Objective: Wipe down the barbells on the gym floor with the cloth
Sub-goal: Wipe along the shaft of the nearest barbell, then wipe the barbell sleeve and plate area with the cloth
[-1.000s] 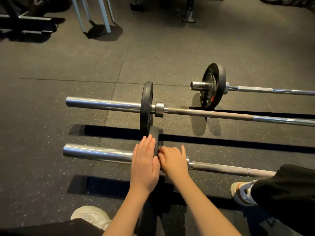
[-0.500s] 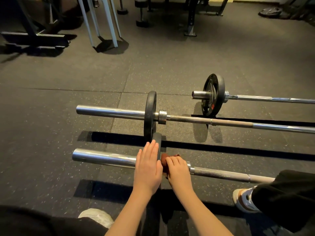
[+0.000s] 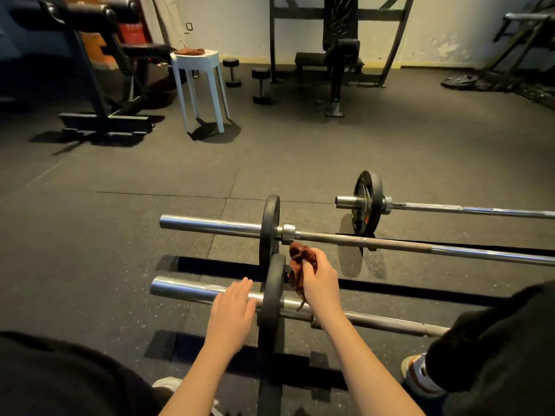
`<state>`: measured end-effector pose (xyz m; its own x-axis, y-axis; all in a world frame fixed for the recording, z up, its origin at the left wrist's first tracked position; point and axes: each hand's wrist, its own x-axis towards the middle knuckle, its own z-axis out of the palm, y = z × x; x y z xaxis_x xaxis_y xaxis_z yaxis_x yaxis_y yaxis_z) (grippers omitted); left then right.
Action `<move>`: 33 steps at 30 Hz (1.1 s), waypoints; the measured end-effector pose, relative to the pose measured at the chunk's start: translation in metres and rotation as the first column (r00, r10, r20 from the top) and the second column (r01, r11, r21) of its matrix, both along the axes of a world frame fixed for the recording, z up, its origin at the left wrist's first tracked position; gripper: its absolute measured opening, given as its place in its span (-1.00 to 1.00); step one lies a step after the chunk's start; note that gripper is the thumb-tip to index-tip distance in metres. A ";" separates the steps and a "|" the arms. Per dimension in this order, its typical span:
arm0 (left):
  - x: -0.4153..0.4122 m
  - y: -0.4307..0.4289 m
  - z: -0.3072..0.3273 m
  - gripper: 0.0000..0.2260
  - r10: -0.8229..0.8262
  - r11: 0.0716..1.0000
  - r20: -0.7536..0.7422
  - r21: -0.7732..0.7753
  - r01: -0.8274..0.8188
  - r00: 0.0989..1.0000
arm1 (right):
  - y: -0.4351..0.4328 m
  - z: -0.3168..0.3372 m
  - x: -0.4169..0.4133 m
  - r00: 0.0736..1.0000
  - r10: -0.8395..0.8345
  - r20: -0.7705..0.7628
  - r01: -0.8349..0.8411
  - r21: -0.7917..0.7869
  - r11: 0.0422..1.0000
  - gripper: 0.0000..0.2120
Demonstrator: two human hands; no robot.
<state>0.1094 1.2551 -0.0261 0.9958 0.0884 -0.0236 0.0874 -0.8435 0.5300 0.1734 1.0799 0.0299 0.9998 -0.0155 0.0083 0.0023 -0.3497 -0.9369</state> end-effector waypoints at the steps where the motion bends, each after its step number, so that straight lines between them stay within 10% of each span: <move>1: -0.004 0.005 0.002 -0.60 0.032 0.999 -0.007 0.001 -0.032 0.999 | 0.003 0.006 -0.002 1.000 0.010 0.017 -0.010 0.007 1.000 -0.78; 18: -0.010 0.092 -0.017 -0.57 0.453 0.889 -0.153 0.000 -0.459 0.878 | 0.124 -0.020 0.002 0.933 0.358 -0.043 -0.330 -0.497 0.802 -0.75; 33: 0.041 0.162 -0.056 -0.41 0.121 0.942 -0.229 0.333 -0.039 0.966 | 0.194 -0.117 -0.008 0.967 0.251 -0.053 -0.219 -0.680 0.700 -0.69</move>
<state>0.1502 1.4171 -0.0822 0.9523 0.2108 -0.2206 0.2529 -0.9498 0.1841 0.1657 1.2740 -0.0870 0.9688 0.2453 -0.0360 0.2038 -0.8706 -0.4478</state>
